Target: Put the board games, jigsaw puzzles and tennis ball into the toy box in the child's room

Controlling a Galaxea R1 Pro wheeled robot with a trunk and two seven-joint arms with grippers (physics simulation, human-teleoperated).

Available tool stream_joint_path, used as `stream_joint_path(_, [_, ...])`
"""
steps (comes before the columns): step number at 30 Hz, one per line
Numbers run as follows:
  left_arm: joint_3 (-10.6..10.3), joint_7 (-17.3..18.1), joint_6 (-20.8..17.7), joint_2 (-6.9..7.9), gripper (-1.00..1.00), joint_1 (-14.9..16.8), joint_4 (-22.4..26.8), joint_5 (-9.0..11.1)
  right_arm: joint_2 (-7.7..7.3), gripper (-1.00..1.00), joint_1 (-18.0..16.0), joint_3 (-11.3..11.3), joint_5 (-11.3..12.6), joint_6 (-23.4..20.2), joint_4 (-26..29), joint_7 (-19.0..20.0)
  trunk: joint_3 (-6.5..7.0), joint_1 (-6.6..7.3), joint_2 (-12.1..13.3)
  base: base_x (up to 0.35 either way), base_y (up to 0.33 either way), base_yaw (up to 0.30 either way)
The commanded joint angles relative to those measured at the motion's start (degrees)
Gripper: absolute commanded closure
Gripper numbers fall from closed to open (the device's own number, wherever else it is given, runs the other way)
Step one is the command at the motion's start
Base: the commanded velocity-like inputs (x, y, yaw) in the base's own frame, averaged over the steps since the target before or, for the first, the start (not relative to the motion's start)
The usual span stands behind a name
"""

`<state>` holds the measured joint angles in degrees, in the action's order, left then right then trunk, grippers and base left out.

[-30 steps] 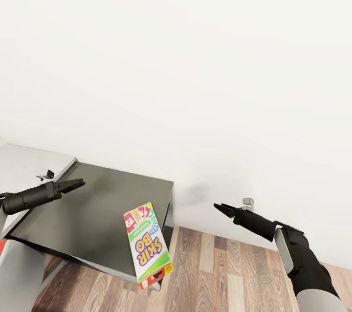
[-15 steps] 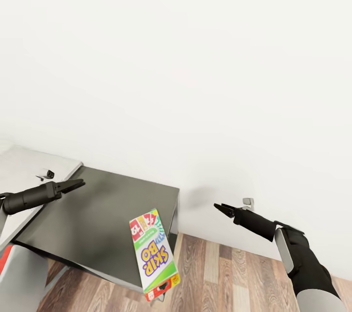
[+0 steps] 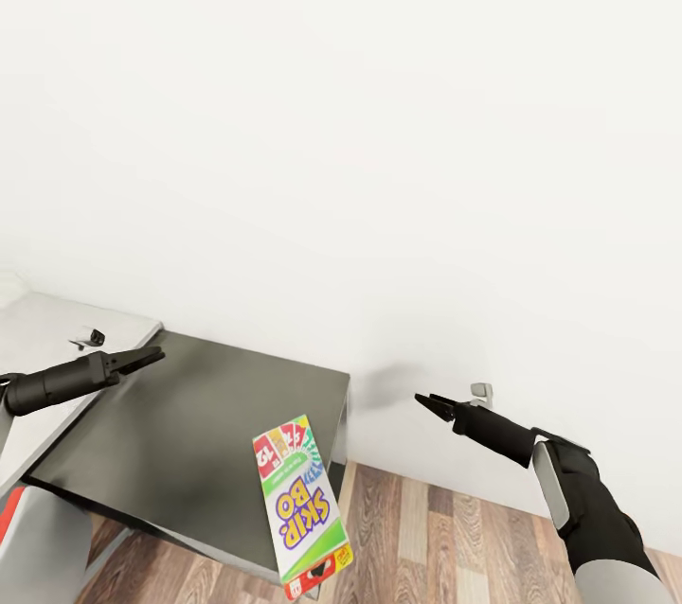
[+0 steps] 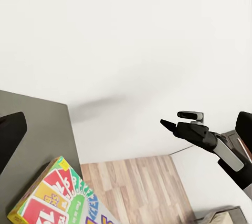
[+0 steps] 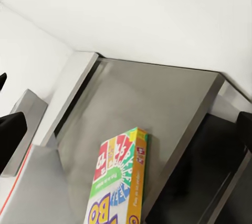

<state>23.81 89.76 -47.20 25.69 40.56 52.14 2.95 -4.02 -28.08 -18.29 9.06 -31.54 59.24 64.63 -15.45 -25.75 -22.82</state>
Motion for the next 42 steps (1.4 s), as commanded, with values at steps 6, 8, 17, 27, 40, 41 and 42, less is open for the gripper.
stream_joint_path(6, [0.0, 0.2, -0.6, 0.03, -1.00, 0.0, 0.0, -0.1, 0.04, -1.00, 0.0, -0.1, 0.3, -0.5, 0.0, 0.1, 0.47, -0.03, -0.1, 0.001, 0.000, 0.022])
stream_joint_path(8, [0.0, 0.2, -0.6, 0.00, -1.00, 0.0, 0.0, -0.1, 0.05, -1.00, 0.0, -0.1, 0.3, -0.5, 0.0, 0.1, 0.66, -0.03, -0.1, 0.000, 0.000, 0.054])
stream_joint_path(17, [0.0, 0.2, -0.6, -0.03, -1.00, 0.0, 0.0, -0.1, 0.04, -1.00, 0.0, -0.1, 0.3, -0.5, 0.0, 0.0, 1.31, -0.03, -0.1, -0.056, 0.000, 0.047])
stream_joint_path(27, [-0.1, 0.2, -0.6, -0.23, -1.00, 0.0, 0.1, -0.1, 0.06, -1.00, 0.0, -0.1, 0.3, -0.7, -0.1, -0.3, 1.36, -0.03, -0.1, -0.036, 0.000, 0.003])
stream_joint_path(40, [-0.4, 0.2, -1.5, -0.77, -1.00, -3.4, 8.2, -0.1, 0.21, -1.00, -0.1, -0.3, 0.2, -1.6, -3.2, -3.0, 1.36, -0.03, -0.1, -0.075, -0.006, 0.000])
stream_joint_path(41, [-0.4, 0.2, -1.6, -0.85, -1.00, -3.5, 8.4, -0.1, 0.22, -1.00, -0.1, -0.3, 0.2, -1.7, -3.8, -3.3, 1.36, -0.03, -0.1, -0.006, -0.001, 0.000])
stream_joint_path(42, [-0.4, 0.2, -1.7, -0.97, -1.00, -3.7, 8.7, -0.1, 0.22, -1.00, -0.2, -0.2, 0.2, -2.1, -5.0, -4.0, 1.36, -0.03, -0.1, -0.011, -0.001, 0.000])
